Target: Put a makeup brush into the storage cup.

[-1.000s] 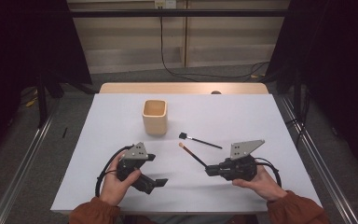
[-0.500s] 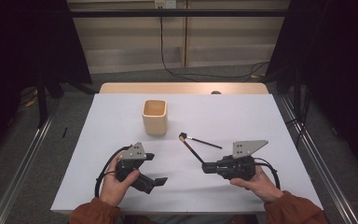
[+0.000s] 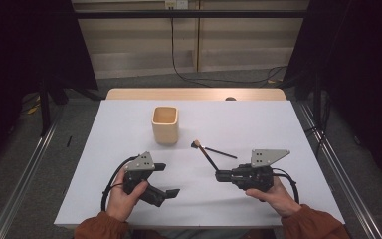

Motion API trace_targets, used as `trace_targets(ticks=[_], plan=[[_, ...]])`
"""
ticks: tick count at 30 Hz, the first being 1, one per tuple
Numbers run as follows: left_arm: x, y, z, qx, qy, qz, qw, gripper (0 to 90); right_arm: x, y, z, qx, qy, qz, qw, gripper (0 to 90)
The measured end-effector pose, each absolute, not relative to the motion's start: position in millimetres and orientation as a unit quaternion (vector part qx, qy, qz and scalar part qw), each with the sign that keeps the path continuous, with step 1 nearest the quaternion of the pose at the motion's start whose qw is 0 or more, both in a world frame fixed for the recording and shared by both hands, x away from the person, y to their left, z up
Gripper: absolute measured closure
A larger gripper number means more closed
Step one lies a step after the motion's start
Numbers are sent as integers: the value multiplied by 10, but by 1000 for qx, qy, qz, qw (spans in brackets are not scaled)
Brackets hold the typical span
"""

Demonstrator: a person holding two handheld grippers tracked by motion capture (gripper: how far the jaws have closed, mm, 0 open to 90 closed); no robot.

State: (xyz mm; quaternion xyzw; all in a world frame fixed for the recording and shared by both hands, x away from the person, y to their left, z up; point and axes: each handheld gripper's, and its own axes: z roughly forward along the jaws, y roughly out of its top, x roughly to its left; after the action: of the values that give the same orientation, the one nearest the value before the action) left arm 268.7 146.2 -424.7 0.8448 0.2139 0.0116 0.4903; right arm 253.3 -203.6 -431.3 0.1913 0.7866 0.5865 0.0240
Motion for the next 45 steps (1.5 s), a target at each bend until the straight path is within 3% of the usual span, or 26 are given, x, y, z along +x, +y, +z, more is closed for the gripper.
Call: trace_targets(ticks=[19, 45], plan=[[2629, 1364, -4219, 793, 206, 38, 572, 21, 2545, -2012, -4349, 194, 778, 597, 16, 853], [2634, 1080, -4016, 777, 191, 43, 598, 24, 2557, -1995, -4363, 191, 785, 590, 13, 852]])
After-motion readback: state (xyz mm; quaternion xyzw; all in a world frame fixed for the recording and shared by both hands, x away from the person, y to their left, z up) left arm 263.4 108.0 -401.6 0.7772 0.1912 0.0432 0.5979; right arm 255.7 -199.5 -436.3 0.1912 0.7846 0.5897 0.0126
